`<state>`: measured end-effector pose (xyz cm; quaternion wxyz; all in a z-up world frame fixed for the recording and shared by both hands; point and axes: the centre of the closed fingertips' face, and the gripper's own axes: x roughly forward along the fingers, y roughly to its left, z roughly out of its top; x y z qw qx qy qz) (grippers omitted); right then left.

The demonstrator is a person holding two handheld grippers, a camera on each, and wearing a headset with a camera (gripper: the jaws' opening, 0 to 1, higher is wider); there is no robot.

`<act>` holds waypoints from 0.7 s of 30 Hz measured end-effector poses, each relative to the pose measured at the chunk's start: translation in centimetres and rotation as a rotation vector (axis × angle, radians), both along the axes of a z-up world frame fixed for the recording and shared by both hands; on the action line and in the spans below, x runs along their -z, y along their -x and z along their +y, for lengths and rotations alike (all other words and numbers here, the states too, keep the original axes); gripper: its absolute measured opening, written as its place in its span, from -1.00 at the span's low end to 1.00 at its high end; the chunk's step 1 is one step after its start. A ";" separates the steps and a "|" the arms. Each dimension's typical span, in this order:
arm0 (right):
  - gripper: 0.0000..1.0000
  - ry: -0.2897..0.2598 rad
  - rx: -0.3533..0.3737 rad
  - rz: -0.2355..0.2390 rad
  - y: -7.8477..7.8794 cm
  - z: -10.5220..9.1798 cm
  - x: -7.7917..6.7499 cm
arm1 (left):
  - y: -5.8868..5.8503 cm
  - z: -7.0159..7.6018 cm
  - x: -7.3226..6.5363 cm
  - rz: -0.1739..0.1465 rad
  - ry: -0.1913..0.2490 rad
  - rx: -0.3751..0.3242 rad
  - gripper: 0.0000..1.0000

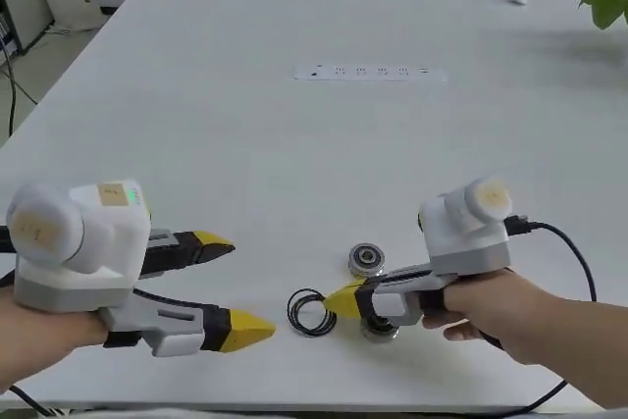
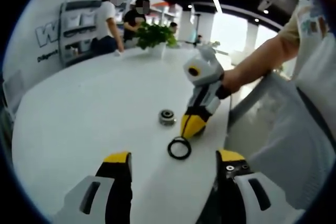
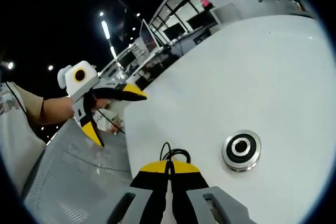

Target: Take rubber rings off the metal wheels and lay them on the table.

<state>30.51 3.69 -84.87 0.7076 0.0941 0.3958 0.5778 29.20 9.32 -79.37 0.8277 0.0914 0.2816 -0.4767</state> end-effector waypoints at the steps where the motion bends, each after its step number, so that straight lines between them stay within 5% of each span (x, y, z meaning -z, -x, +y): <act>1: -1.00 0.005 0.001 -0.004 0.0 0.0 0.1 | 0.0 0.0 0.0 0.000 -0.003 0.002 0.31; 21: -0.84 0.036 -0.004 -0.055 -0.3 -0.3 0.3 | -0.3 0.1 0.0 0.000 -0.013 0.003 0.30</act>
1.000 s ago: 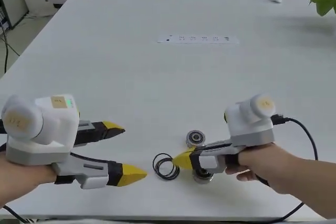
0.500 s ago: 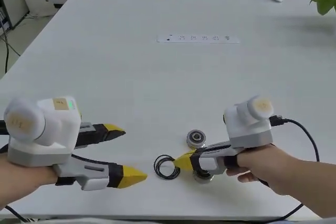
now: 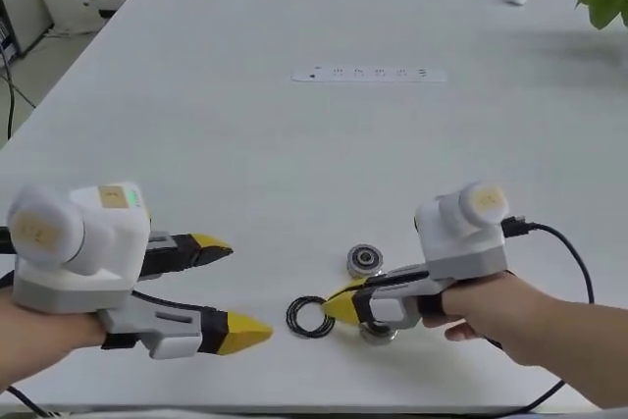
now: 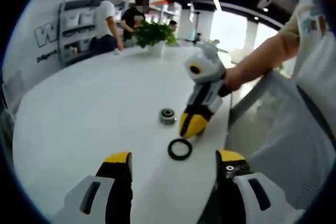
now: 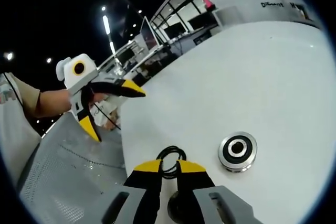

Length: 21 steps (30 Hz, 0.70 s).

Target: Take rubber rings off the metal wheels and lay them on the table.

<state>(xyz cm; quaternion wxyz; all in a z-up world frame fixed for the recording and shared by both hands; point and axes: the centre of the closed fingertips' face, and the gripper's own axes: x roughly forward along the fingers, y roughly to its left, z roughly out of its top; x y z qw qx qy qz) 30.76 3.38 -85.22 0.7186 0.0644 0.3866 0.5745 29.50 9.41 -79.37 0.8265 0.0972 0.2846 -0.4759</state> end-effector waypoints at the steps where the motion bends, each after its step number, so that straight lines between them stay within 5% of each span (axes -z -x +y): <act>1: -0.82 0.000 0.001 -0.001 0.0 -0.1 0.0 | -0.1 0.0 0.0 -0.002 0.001 -0.001 0.30; 12: -0.67 -0.037 0.051 -0.028 -1.0 -1.1 -1.8 | -0.4 -0.6 -0.7 -0.010 0.012 0.006 0.31; 21: -0.57 -0.108 0.141 -0.066 -2.3 -2.3 -4.5 | -0.6 -0.6 -1.5 -0.024 0.030 -0.004 0.31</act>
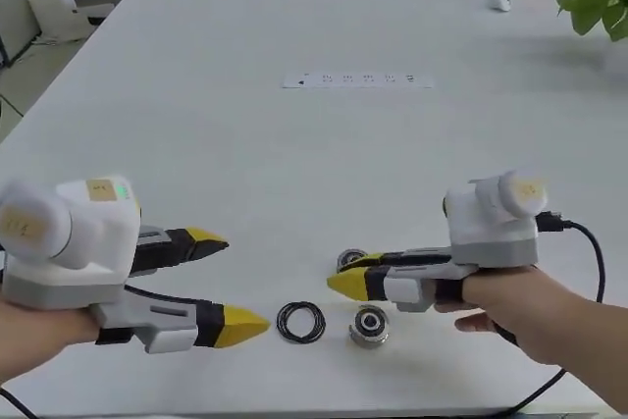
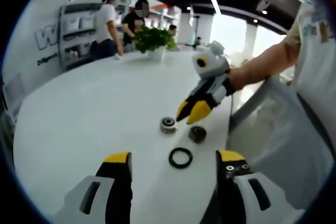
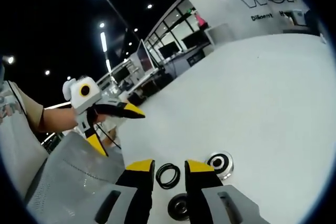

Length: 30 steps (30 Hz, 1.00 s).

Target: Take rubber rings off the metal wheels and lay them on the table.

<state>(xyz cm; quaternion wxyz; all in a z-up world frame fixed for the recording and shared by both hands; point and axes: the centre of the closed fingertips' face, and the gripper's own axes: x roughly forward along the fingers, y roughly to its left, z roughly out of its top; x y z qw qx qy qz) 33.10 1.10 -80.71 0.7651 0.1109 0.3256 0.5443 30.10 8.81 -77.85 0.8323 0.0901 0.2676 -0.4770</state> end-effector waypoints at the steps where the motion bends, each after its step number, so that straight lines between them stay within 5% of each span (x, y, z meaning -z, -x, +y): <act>1: -0.55 -0.002 0.005 -0.014 0.0 -0.2 -0.4 | 0.0 0.0 -0.1 -0.002 0.001 -0.001 0.32; 9: -0.37 -0.045 0.079 -0.078 -0.9 -2.1 -2.9 | -0.4 0.6 -1.4 -0.031 0.019 -0.028 0.33; 20: -0.18 0.006 0.090 -0.215 -0.3 -4.6 -5.1 | -0.6 1.1 -2.7 -0.064 0.032 -0.050 0.36; 30: 0.10 0.043 0.094 -0.280 0.8 -6.2 -5.7 | -0.3 1.0 -3.2 -0.073 0.034 -0.057 0.44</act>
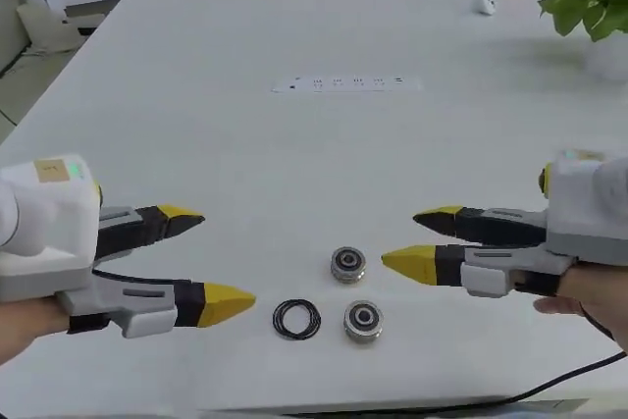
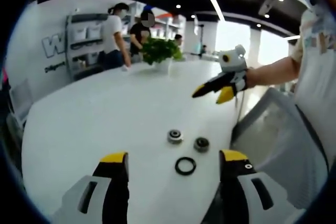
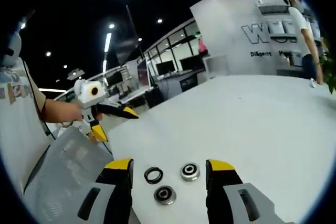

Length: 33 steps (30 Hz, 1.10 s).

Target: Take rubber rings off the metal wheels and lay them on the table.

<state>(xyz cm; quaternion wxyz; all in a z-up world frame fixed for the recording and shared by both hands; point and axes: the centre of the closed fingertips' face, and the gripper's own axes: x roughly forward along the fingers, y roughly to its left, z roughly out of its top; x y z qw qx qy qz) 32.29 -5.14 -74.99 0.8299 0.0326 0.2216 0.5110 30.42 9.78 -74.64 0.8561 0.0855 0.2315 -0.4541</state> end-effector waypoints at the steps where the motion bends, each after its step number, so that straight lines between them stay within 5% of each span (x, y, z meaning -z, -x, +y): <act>1: 0.13 0.007 0.002 -0.009 0.1 -0.2 0.0 | 0.0 0.0 -0.1 0.001 0.004 -0.002 0.45; 13: 0.30 0.078 0.030 -0.036 1.3 -3.1 1.0 | 0.7 0.1 -0.2 0.000 0.010 -0.013 0.47; 33: 0.56 0.186 0.007 -0.084 3.3 -4.8 2.5 | 1.7 0.6 0.3 0.009 0.001 -0.027 0.50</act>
